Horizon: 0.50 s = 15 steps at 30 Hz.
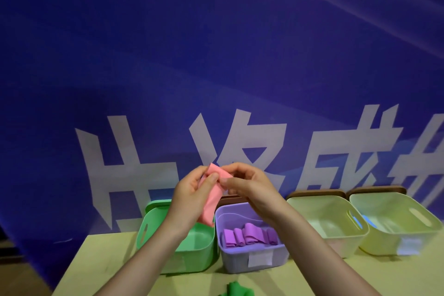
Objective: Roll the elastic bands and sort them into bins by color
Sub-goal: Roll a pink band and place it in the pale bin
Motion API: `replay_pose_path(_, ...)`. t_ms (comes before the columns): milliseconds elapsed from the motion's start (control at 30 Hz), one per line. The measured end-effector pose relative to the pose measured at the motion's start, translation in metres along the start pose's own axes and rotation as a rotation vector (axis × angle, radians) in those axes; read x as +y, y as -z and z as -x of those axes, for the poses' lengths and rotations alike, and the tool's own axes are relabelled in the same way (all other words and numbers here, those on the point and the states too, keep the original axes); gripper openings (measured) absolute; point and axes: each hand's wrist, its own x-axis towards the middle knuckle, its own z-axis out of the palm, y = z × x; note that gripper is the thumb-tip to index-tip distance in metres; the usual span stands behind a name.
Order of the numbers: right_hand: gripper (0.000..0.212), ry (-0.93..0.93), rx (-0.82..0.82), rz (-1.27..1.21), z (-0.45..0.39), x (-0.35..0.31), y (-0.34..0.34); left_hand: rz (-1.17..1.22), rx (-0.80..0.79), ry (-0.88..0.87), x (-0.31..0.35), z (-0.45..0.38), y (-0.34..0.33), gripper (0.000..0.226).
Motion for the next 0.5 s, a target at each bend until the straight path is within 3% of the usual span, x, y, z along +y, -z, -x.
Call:
replay_pose_path(100,0.019,0.060,0.058,0.054,0.002,-0.004,-0.002,-0.092,0.039,0.022,-0.001,-0.004,-0.001,0.019)
replay_pose_path(200,0.024,0.140,0.137,0.154,0.001,-0.001,-0.004,-0.104,0.052,0.187,0.000,-0.005,-0.002,0.030)
replay_pose_path(333,0.034,0.237,0.220,0.307,0.006,0.008,-0.005,0.072,-0.039,0.198,0.003,0.002,-0.006,0.018)
replay_pose_path(500,0.020,0.369,0.260,0.521,0.016,0.013,-0.007,0.215,-0.072,0.222,0.006,0.010,-0.015,0.036)
